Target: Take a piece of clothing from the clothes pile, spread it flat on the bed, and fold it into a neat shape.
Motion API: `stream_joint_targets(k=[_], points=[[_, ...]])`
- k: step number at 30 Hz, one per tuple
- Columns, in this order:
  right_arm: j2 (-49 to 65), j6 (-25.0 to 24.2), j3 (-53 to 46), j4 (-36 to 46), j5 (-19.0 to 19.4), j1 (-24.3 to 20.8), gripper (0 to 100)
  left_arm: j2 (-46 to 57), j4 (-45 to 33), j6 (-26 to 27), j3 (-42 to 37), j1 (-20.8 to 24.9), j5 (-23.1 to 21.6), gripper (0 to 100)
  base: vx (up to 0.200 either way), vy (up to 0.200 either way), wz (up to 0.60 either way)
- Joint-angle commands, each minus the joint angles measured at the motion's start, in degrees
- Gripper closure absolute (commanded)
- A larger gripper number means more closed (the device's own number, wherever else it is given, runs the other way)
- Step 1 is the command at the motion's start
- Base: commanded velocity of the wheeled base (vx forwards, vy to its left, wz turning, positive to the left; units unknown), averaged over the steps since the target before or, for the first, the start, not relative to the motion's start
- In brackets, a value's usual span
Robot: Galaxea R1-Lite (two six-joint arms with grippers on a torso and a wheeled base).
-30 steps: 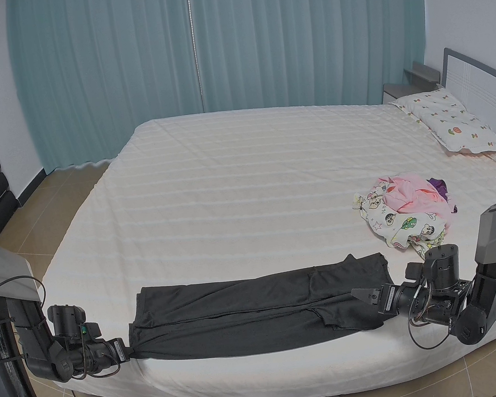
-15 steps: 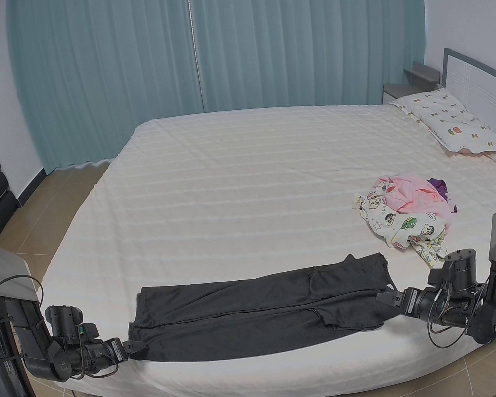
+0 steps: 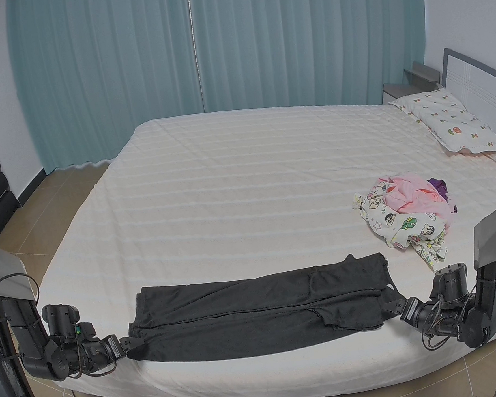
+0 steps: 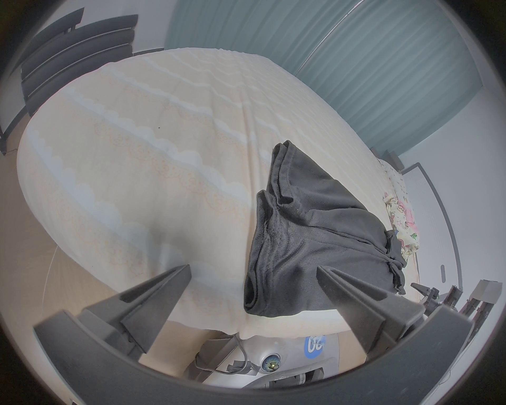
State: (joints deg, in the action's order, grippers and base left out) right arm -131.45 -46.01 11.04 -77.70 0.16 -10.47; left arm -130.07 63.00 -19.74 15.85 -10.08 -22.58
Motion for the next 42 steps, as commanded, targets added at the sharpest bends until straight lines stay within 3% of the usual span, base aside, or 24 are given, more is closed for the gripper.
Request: stream_joint_targets(k=[1, 7, 8, 16, 29, 30, 37, 40, 42], points=[[-3.4, -2.5, 2.9, -0.1, -0.9, -0.3, 0, 0.1, 0.1, 0.0, 0.1, 0.0, -0.1, 0, 0.0, 0.0, 0.0], [-3.5, -5.6, 6.1, 0.0, -1.0, 0.5, 0, 0.0, 0.1, -0.1, 0.1, 0.0, -0.1, 0, 0.0, 0.0, 0.0], [-3.5, -5.5, 6.2, 0.1, -1.1, 0.5, 100, 0.0, 0.1, -0.1, 0.0, 0.0, -0.1, 0, 0.0, 0.0, 0.0], [-4.9, -5.3, 5.5, 0.1, -5.5, 0.3, 100, 0.2, 0.1, -1.4, 0.1, 0.0, -0.1, 0, 0.0, 0.0, 0.0], [-3.5, -5.5, 0.6, -3.8, -5.5, 0.3, 100, 0.3, 0.1, -1.4, 0.0, 0.0, -0.1, 0, 0.0, 0.0, 0.0], [-3.4, -5.5, 0.3, -3.9, -5.5, 0.3, 0, 0.3, 0.1, -1.4, 0.0, -0.1, -0.1, 0, 0.0, 0.0, 0.0], [-1.4, -5.5, -3.7, -9.3, -5.5, 0.6, 0, 2.2, 0.1, -2.2, 0.3, -0.6, -0.1, 0, 0.0, 0.0, 0.0], [0.6, -5.1, -7.5, -12.3, -5.4, 0.8, 0, 6.7, -0.4, -8.7, 2.7, -0.3, 0.5, 0, 0.0, 0.0, 0.0], [0.8, -5.1, -7.7, -12.3, -5.4, 0.7, 0, 6.9, -0.6, -9.9, 3.4, 0.2, 1.0, 0, 0.0, 0.0, 0.0]])
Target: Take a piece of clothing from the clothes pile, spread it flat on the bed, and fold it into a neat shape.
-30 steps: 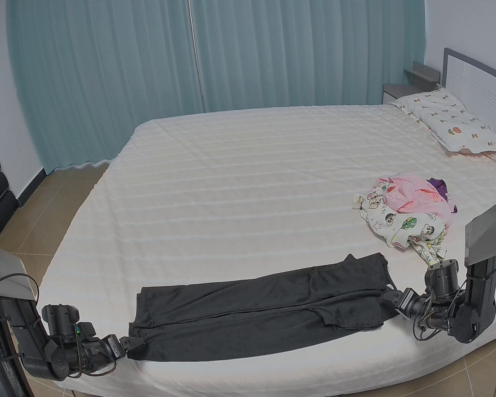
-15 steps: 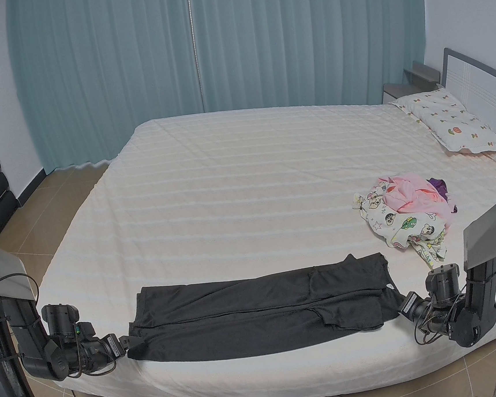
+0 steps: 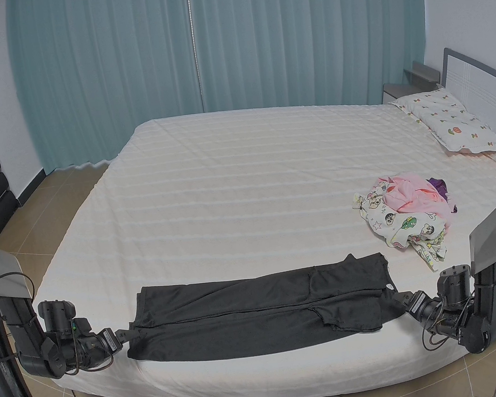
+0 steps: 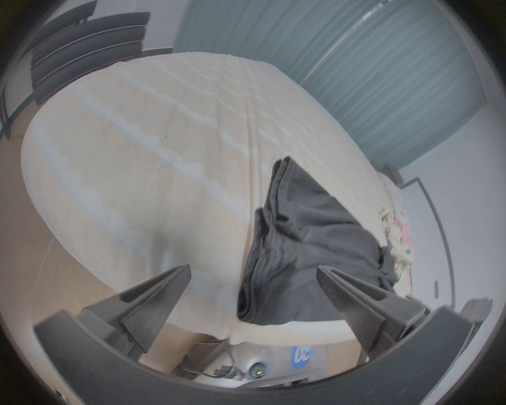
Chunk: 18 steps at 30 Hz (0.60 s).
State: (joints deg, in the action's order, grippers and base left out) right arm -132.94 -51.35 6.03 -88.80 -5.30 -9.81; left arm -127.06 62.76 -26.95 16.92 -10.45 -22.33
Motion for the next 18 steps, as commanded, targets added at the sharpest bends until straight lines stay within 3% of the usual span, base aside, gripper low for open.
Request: stream_joint_targets(k=[1, 13, 18], points=[[3.7, 0.2, -3.2, -1.2, 0.0, 0.1, 0, 4.3, -0.3, -4.4, 3.2, 2.4, 1.8, 0, 0.0, 0.0, 0.0], [4.3, 0.6, -3.0, -1.2, 0.1, -0.6, 0, 2.9, 0.2, -7.6, 6.5, 3.0, 3.9, 0, 0.0, 0.0, 0.0], [3.6, 0.7, -2.9, -1.2, 0.0, -1.1, 0, 2.8, 0.2, -8.4, 6.1, 2.9, 3.8, 0, 0.2, 0.0, 0.0]])
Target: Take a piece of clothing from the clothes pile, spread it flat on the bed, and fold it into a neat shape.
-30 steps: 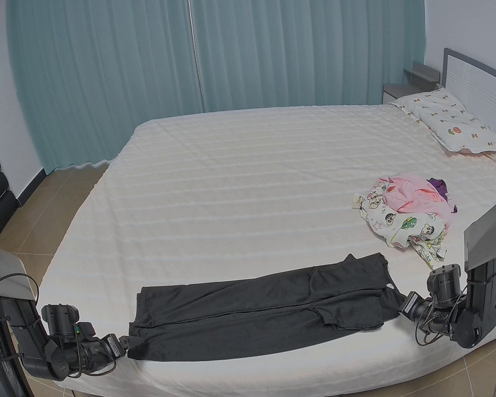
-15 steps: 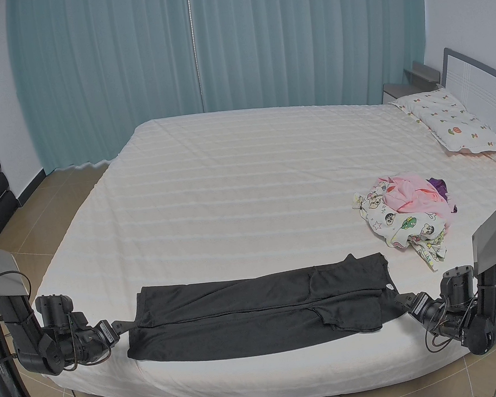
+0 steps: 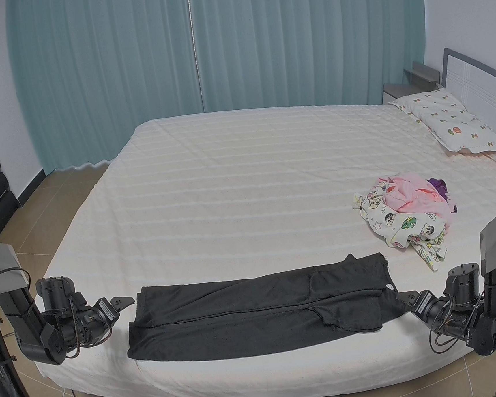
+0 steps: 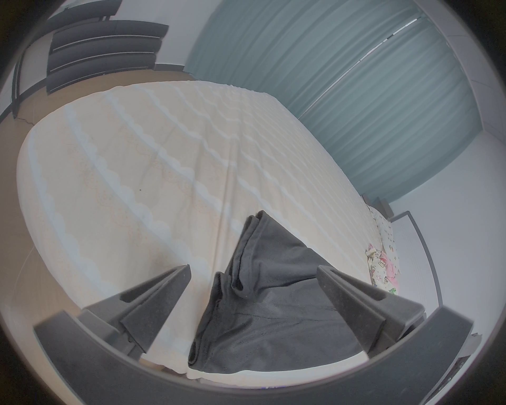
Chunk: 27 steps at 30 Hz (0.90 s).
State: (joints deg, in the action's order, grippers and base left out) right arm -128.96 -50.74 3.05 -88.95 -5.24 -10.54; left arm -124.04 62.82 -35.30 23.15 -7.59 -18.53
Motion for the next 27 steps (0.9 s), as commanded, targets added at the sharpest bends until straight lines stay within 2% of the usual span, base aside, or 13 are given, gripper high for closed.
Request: stream_joint_targets(k=[1, 7, 19, 24, 27], points=[[-0.4, 0.2, 0.0, -1.0, 0.0, -0.4, 0, -0.2, 0.1, 0.0, -0.1, 0.0, 0.0, 0, 0.2, 0.0, 0.0], [-0.4, 0.6, -0.1, -1.0, 0.0, -0.4, 0, -0.3, 0.2, 0.0, -0.3, 0.0, 0.0, 0, 0.2, 0.0, 0.0], [-1.3, 0.6, 0.0, -1.0, 0.1, -0.4, 0, 0.3, -0.1, 0.6, -0.4, 1.4, 0.0, 0, 0.0, 0.0, 0.0], [-1.3, 0.6, -0.1, -1.0, 0.1, -0.6, 0, -0.3, -0.5, 4.0, -0.1, 3.7, -0.5, 0, 0.0, 0.0, 0.0], [-1.3, 0.6, -0.2, -1.0, 0.1, -0.8, 0, -2.2, -2.2, 9.7, 0.1, 5.5, -0.5, 0, 0.0, 0.0, 0.0]])
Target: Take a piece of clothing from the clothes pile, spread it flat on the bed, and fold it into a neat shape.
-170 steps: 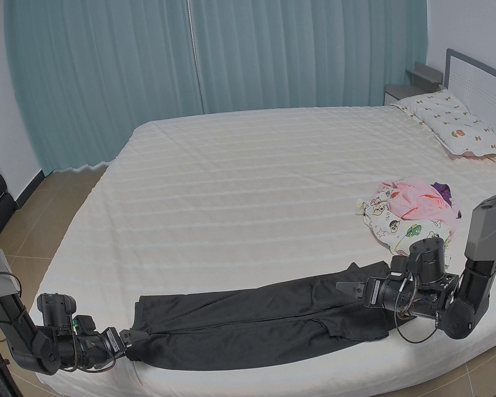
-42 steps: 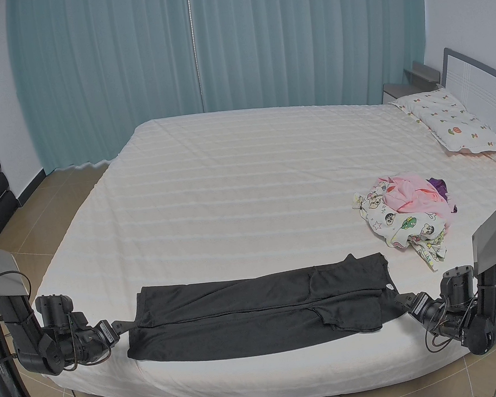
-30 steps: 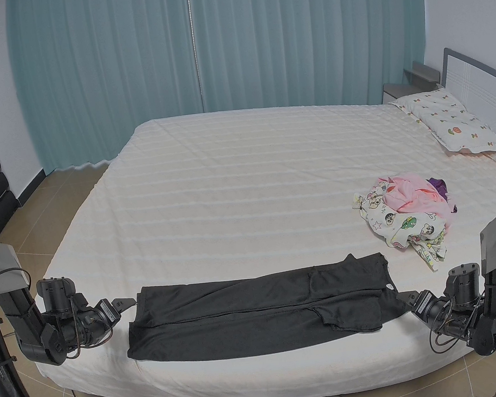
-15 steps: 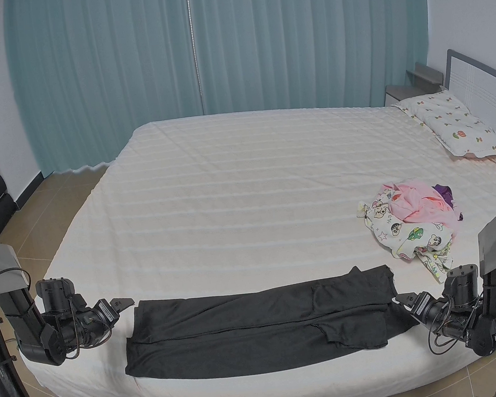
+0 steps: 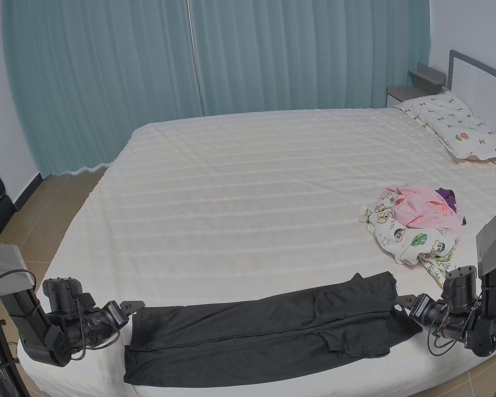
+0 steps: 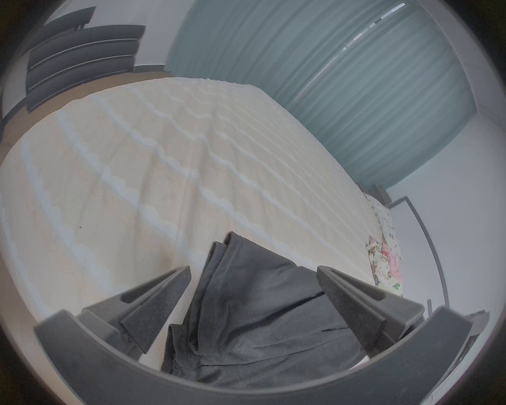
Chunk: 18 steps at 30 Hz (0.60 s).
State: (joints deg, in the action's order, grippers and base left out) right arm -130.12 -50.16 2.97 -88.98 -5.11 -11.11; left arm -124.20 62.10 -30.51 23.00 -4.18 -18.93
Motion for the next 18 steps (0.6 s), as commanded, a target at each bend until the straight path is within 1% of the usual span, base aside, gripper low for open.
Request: stream_joint_targets(k=[1, 3, 4, 5, 11, 18], points=[[-0.1, 0.0, -0.1, -1.0, 0.0, -0.2, 0, -2.4, -1.9, 6.3, 0.3, 2.2, 0.0, 0, 0.0, 0.0, 0.0], [0.0, 0.1, -0.2, -1.0, 0.0, -0.2, 0, -3.2, -3.6, 10.5, 1.0, 2.3, 0.6, 0, 0.0, 0.0, 0.0], [0.0, 0.1, -0.2, -1.0, 0.0, -0.2, 0, -3.2, -3.6, 10.5, 1.0, 2.3, 0.6, 0, 0.0, 0.0, 0.0], [-0.1, 0.0, -0.2, -1.0, 0.0, -0.2, 0, -3.5, -5.4, 12.3, 2.0, 2.3, 1.7, 0, 0.0, 0.0, 0.0], [-0.2, 0.0, 0.0, -1.0, 0.3, -0.2, 0, -3.9, -8.7, 13.3, 1.8, 3.7, 2.3, 0, 0.0, 0.0, 0.0], [-0.6, 0.0, 0.1, -1.0, 0.4, -0.2, 0, -7.0, -8.0, 13.9, 2.1, 4.3, 2.6, 0, 0.0, 0.0, 0.0]])
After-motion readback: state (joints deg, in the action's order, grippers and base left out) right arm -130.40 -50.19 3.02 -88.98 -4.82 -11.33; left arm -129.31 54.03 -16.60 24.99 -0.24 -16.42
